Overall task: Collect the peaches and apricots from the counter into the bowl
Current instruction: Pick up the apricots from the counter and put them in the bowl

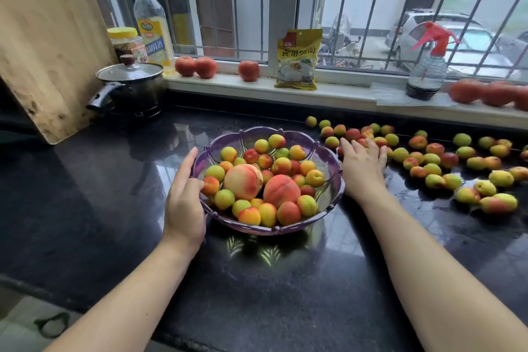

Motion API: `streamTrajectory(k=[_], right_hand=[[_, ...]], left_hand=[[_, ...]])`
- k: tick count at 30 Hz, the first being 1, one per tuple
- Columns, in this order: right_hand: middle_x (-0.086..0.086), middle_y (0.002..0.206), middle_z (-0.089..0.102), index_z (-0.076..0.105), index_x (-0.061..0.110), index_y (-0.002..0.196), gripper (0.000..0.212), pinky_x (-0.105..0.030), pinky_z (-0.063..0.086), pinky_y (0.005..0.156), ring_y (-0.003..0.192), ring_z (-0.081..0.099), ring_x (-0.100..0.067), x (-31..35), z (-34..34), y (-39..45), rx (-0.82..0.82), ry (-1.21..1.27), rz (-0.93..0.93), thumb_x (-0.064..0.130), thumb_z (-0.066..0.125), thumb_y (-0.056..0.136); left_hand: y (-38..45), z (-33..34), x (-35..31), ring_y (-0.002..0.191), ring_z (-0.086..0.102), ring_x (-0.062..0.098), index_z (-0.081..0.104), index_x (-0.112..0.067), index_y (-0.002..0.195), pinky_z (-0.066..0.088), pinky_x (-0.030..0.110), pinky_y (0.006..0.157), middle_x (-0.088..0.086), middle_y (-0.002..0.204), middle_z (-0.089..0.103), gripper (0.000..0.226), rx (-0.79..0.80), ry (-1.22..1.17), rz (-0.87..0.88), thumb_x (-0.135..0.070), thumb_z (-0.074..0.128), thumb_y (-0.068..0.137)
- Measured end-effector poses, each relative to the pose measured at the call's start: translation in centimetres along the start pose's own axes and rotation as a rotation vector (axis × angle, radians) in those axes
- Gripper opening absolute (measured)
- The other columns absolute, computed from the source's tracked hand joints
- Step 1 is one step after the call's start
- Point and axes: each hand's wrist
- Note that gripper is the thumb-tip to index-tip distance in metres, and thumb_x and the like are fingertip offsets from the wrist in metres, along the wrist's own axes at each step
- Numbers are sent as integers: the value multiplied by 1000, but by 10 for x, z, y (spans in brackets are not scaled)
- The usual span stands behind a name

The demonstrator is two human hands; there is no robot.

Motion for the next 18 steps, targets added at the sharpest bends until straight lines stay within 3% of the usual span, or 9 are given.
streamTrajectory(k=[3, 6, 9, 11, 12, 15, 18], right_hand=[[-10, 137, 56, 54, 20, 132, 34, -59, 2, 122, 138, 32, -36, -1, 3, 3, -98, 40, 19, 31, 52, 99], [-9, 119, 63, 58, 19, 112, 20, -57, 12, 121, 122, 45, -37, -6, 5, 4, -205, 60, 50, 23, 61, 93], [-13, 118, 65, 62, 16, 119, 30, -52, 26, 114, 117, 49, -39, -8, -3, 4, -245, 177, 94, 27, 65, 92], [-14, 117, 67, 66, 13, 123, 35, -45, 38, 101, 113, 53, -37, -6, -23, 5, -282, 356, 111, 32, 63, 94], [-10, 113, 69, 69, 14, 122, 36, -42, 44, 94, 109, 58, -32, -4, -39, 7, -254, 490, 97, 36, 62, 95], [12, 89, 73, 74, 27, 110, 27, -27, 51, 67, 83, 66, -6, 8, -90, 3, 30, 800, -102, 46, 67, 92], [17, 88, 71, 72, 34, 107, 20, -13, 48, 65, 82, 64, 3, 33, -115, -14, 205, 676, -365, 41, 73, 89]], left_hand=[[-1, 0, 0, 140, 51, 9, 55, -34, 150, 41, 48, 120, -13, 150, 57, 69, -5, 14, 13, -30, 44, 83], [-1, -1, -1, 133, 57, 11, 57, -34, 147, 44, 51, 116, -10, 144, 61, 68, -25, 3, 7, -31, 46, 80], [-1, 0, -2, 113, 65, 18, 60, -37, 141, 47, 58, 111, -3, 120, 65, 62, -60, -33, -14, -36, 48, 81], [0, 0, -2, 115, 66, 27, 62, -32, 139, 46, 59, 111, 5, 115, 68, 62, -63, -15, -16, -43, 50, 80], [0, 1, -2, 119, 66, 27, 64, -30, 136, 46, 58, 112, 6, 118, 71, 62, -60, -3, -14, -48, 51, 78], [-1, 3, 0, 117, 68, 15, 71, -29, 122, 51, 50, 107, -6, 116, 76, 45, -48, 12, -10, -44, 52, 84], [-1, 5, 0, 96, 69, -2, 71, -32, 113, 52, 34, 88, -21, 97, 76, 35, -49, 44, 11, -38, 50, 85]])
Point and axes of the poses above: each hand's wrist, its own y-axis towards the middle knuckle, its own z-axis out of the palm, x = y × z
